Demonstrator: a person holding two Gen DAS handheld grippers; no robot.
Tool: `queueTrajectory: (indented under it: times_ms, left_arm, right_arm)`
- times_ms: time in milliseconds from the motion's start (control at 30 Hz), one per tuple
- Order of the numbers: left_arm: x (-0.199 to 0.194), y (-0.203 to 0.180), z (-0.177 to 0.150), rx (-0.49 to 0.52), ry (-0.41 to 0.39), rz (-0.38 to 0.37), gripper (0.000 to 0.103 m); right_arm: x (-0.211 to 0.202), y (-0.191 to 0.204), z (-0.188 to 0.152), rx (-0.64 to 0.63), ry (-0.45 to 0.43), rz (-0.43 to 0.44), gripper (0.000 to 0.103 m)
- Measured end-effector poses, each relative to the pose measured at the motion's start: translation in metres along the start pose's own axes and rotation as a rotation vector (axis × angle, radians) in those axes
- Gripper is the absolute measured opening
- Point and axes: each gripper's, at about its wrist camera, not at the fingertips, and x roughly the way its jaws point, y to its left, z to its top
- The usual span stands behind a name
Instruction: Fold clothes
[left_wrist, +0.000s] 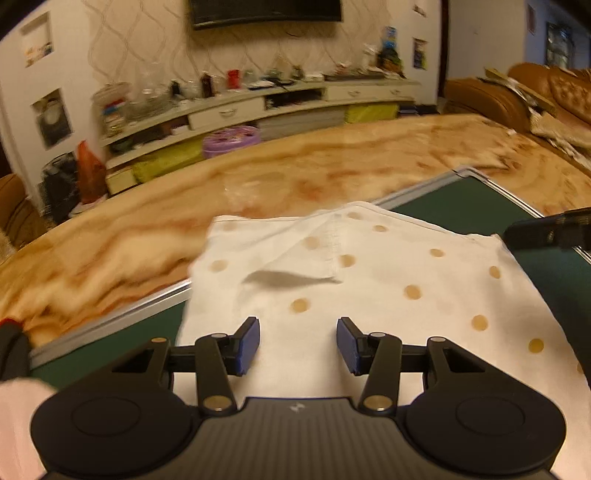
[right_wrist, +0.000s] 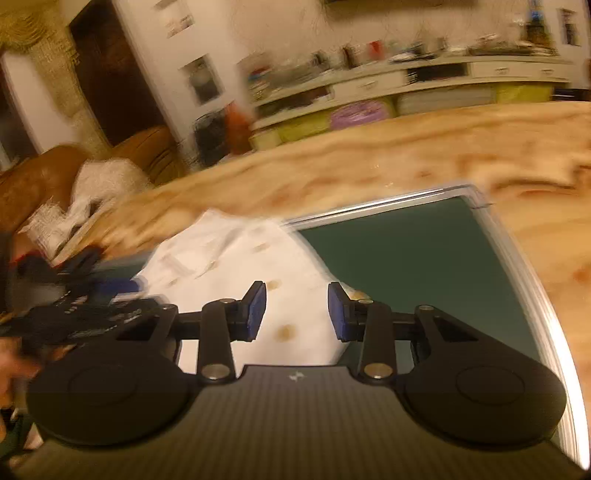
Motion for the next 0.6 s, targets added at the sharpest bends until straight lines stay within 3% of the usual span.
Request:
queueTrajectory:
  times_ms: [100,233,267,333,500,600]
  left_arm:
    - [0.016,-0.005,0.014,0.039,-0.007,0.034,0.054]
    - [0.044,0.015,0.044,-0.021,-0.018,0.189,0.057]
    - [0.045,0.021,0.051,-0.037,-0.030,0.223,0.072]
    - [0.048,0.033,0.064,-0.068,-0.054,0.289,0.062]
    - [-0.012,0.044,0.055,-0.057,-0.093,0.201,0.066]
    - [-0.069,0.034,0.013,-0.031,-0.063,0.103,0.069]
  right_arm:
    - [0.010,0.014,-0.004,-0.053,0.059,0.059,0.043]
    - [0.014,0.021,-0.016,-0.061,0.115,0.069,0.043]
    - [0.012,0.024,-0.018,-0.059,0.125,0.060,0.043]
    - [0.010,0.021,-0.022,-0.042,0.134,0.063,0.043]
    - [-0.010,0.025,-0.028,-0.055,0.120,0.075,0.043]
    - [-0.029,0.029,-0.032,-0.058,0.112,0.103,0.043]
